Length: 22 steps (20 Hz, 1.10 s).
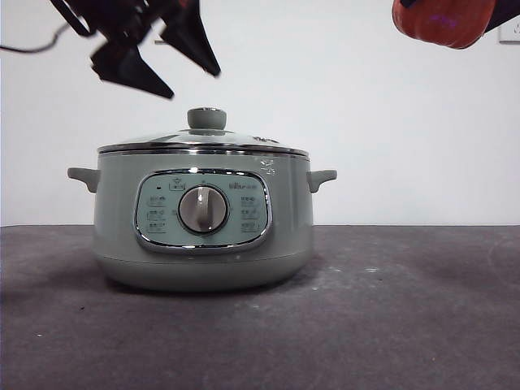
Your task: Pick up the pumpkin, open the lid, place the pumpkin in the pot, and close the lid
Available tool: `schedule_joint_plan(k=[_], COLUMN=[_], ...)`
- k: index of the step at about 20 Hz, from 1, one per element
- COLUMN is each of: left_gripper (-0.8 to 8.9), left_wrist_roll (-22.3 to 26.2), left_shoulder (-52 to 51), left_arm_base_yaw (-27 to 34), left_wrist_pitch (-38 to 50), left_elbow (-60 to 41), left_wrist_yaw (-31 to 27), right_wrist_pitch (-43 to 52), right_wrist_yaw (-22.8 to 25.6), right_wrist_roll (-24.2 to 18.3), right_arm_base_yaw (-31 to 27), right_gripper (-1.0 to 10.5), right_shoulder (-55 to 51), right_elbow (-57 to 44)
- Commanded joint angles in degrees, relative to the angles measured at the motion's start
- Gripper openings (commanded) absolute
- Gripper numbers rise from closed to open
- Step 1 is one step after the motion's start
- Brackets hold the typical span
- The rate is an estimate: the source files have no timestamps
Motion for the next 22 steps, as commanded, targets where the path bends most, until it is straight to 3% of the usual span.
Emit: schedule_joint_plan(k=[1,8,9,12,15,18,20,22], left_gripper=[7.53,7.44,7.0,3.98,2.67,0.66,-0.13,-0.12], left_wrist_roll=[-0.17,-0.04,-0.07,-0.11,-0.13,-0.13,-0.13,-0.13], left_shoulder=[2.89,5.99,5.99,5.99,5.99,5.99,5.99,5.97], left_arm_base_yaw=[-1.03,-3.74,-4.02,-4.35,-4.35,-4.33,-4.35,-4.35], left_wrist_pitch=[1.53,2.34,2.21,-0.07,-1.11,-1.07,-1.03,-0.92], left_elbow=[0.39,0.37,0.37,0.37,0.37,0.39,0.39,0.37], left_wrist_yaw=[-0.52,-3.96,-4.02,-4.22,-4.22,-4.22,-4.09,-3.87], right_wrist_pitch=[0.37,0.37,0.39,0.42,0.61,0.74,0.74,0.74], right_wrist_yaw=[-0.04,-0.02,0.0,0.0,0.02,0.04,0.07,0.13], right_wrist_roll=[0.37,0.37,0.37,0.37,0.35,0.35,0.35,0.35], right_arm_base_yaw=[0.15,0.15,0.15,0.15,0.13,0.13,0.13,0.13], right_gripper=[-0.1,-0.1,-0.1,-0.1,-0.1,-0.1,-0.1,-0.1], right_shoulder=[0.02,0.02,0.02,0.02,0.02,0.02,0.02,0.02], right_elbow=[-0.04,-0.04,-0.02,-0.02,-0.04,-0.04,-0.04,-0.04])
